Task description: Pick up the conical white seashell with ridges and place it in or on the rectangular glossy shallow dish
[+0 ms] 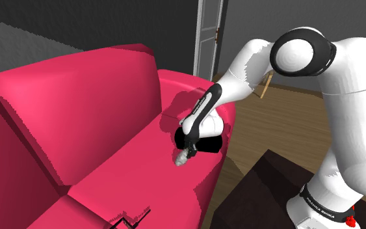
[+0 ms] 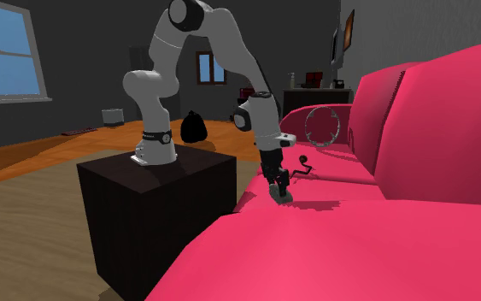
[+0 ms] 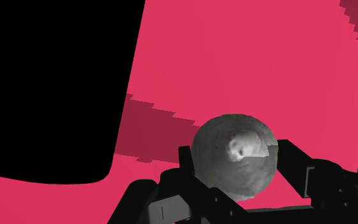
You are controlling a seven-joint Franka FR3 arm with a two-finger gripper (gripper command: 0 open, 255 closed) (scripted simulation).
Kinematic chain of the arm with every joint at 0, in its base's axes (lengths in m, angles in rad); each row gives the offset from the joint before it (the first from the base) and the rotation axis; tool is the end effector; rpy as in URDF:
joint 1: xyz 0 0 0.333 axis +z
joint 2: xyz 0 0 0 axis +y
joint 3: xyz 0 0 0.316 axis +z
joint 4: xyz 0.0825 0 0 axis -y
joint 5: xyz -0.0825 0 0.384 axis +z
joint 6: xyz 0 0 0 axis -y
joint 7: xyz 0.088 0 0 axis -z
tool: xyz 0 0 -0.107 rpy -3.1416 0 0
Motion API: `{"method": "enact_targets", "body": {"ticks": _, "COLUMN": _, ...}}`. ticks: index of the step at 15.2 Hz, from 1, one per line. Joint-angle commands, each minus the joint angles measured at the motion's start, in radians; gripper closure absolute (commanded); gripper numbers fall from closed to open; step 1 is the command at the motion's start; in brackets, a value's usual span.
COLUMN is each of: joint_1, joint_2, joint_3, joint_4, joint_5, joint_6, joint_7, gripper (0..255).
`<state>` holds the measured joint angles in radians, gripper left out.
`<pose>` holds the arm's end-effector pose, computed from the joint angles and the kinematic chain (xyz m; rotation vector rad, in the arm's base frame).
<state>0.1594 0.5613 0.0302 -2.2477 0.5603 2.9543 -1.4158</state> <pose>0.5312 0.0668 0.1237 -2.6568 -1.5489 -0.3116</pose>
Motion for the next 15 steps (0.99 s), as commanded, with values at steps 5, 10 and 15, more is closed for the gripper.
{"method": "enact_targets", "body": {"ticks": 5, "joint_1": 0.041, "joint_2": -0.085, "joint_3": -0.046, "joint_4": -0.031, "joint_5": -0.033, "joint_6": -0.058, "joint_7": 0.043, "gripper": 255}}
{"method": "enact_targets", "body": {"ticks": 10, "joint_1": 0.071, "joint_2": -0.153, "joint_3": -0.085, "joint_4": -0.050, "joint_5": -0.070, "joint_6": -0.108, "joint_7": 0.082, "gripper": 255}}
{"method": "enact_targets", "body": {"ticks": 15, "joint_1": 0.097, "joint_2": -0.216, "joint_3": -0.119, "joint_4": -0.064, "joint_5": -0.111, "joint_6": -0.157, "joint_7": 0.122, "gripper": 255}}
